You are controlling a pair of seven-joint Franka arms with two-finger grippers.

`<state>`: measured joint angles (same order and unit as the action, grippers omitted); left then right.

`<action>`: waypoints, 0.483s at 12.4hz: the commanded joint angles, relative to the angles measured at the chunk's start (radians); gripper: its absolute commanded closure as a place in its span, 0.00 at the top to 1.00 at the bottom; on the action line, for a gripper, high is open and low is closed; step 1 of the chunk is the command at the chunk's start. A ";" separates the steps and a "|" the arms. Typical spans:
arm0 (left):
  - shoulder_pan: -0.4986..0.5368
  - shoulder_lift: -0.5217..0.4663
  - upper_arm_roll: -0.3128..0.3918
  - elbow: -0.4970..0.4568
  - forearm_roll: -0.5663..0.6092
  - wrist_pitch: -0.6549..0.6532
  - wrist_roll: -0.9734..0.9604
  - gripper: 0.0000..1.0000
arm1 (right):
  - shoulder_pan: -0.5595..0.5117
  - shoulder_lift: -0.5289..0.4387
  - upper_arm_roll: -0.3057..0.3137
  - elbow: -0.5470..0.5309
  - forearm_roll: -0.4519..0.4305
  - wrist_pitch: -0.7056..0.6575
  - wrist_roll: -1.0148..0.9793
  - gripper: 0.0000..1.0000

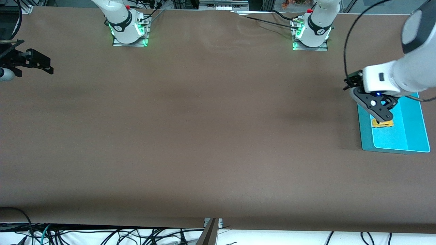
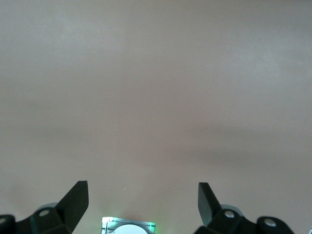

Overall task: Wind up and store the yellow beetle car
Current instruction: 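Open the left gripper to release the car in the tray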

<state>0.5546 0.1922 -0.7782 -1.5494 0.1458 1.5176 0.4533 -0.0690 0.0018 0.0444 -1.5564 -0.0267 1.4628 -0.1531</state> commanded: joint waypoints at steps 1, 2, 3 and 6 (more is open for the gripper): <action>-0.155 -0.066 0.196 -0.018 -0.029 0.076 -0.077 1.00 | -0.005 0.007 0.003 0.027 -0.002 -0.018 0.006 0.99; -0.201 -0.071 0.264 -0.027 -0.063 0.096 -0.082 1.00 | -0.005 0.007 0.003 0.027 -0.002 -0.018 0.006 0.99; -0.228 -0.085 0.333 -0.041 -0.146 0.114 -0.103 1.00 | -0.005 0.007 0.003 0.027 -0.002 -0.018 0.006 0.99; -0.402 -0.114 0.508 -0.077 -0.201 0.136 -0.304 1.00 | -0.005 0.007 0.003 0.027 -0.002 -0.018 0.006 0.99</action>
<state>0.2580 0.1250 -0.3517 -1.5819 -0.0291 1.6264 0.2591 -0.0691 0.0020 0.0443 -1.5562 -0.0267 1.4628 -0.1531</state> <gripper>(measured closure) 0.000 0.004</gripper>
